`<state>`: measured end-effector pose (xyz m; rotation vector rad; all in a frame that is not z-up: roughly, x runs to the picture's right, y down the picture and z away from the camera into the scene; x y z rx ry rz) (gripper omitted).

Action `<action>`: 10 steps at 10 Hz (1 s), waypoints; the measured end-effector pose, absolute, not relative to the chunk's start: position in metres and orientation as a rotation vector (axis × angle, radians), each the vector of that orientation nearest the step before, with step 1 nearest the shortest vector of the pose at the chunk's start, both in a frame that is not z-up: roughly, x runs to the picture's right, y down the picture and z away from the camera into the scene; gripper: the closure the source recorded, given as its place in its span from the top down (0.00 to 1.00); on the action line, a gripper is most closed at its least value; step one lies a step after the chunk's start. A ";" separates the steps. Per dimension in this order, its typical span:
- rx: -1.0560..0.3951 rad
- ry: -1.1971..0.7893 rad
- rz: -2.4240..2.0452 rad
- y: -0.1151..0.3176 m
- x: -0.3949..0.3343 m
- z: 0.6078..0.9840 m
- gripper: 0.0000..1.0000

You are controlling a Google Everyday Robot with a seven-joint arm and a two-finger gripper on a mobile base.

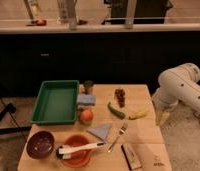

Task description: Place pepper in table surface

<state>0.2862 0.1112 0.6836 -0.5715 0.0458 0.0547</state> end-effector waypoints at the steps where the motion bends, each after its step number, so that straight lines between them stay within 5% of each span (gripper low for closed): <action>1: -0.567 0.057 0.079 0.111 0.285 0.687 0.80; 10: -0.441 0.073 0.519 0.105 0.186 0.737 0.80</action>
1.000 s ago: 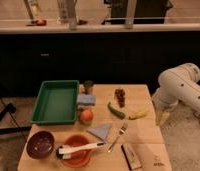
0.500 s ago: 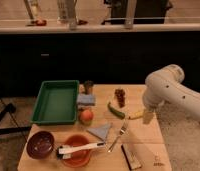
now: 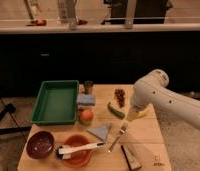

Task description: Place pepper in table surface

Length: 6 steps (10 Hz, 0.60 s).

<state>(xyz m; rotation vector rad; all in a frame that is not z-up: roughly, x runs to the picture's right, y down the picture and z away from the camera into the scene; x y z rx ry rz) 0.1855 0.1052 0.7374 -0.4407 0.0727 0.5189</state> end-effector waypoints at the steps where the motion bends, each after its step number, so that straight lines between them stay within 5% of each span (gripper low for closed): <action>1: -0.413 0.079 0.575 0.104 0.183 0.738 0.80; 6: -0.415 0.094 0.627 0.104 0.177 0.742 0.80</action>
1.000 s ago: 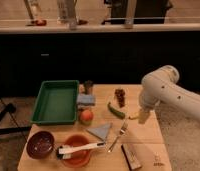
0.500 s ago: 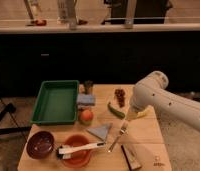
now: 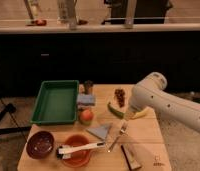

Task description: Place pepper in table surface

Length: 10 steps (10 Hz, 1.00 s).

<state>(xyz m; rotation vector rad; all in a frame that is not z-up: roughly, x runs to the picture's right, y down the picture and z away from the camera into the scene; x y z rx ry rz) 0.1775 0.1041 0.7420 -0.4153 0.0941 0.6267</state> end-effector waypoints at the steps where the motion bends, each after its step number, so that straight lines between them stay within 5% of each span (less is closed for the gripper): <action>1: -0.445 0.100 0.652 0.110 0.167 0.749 0.80; 10: -0.532 0.252 0.875 0.140 0.114 0.816 0.80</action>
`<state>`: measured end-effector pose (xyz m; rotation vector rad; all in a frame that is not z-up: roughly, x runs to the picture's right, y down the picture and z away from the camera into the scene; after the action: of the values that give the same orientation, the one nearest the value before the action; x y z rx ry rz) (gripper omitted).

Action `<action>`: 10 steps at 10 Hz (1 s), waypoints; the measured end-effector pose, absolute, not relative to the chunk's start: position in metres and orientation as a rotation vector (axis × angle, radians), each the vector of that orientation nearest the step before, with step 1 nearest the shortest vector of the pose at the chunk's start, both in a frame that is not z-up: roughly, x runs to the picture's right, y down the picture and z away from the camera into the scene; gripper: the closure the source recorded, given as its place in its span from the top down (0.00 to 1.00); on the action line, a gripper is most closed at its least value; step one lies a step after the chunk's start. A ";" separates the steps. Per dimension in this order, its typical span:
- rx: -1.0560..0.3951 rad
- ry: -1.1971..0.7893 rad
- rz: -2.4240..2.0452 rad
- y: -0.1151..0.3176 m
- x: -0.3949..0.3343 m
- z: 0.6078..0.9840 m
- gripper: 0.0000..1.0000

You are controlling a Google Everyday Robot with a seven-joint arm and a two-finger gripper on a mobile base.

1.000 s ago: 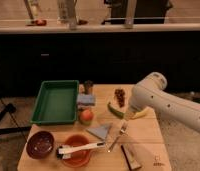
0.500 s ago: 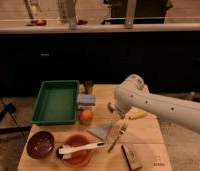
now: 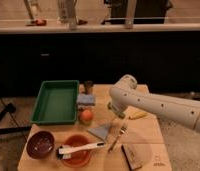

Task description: Place pepper in table surface

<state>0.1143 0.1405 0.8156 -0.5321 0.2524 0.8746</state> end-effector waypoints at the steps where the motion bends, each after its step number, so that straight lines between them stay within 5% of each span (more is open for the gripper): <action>1: -0.537 0.255 0.897 0.141 0.114 0.823 0.80; 10: -0.579 0.244 0.922 0.146 0.075 0.879 0.80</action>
<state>0.0754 0.1462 0.8793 -0.5785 0.2437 0.9222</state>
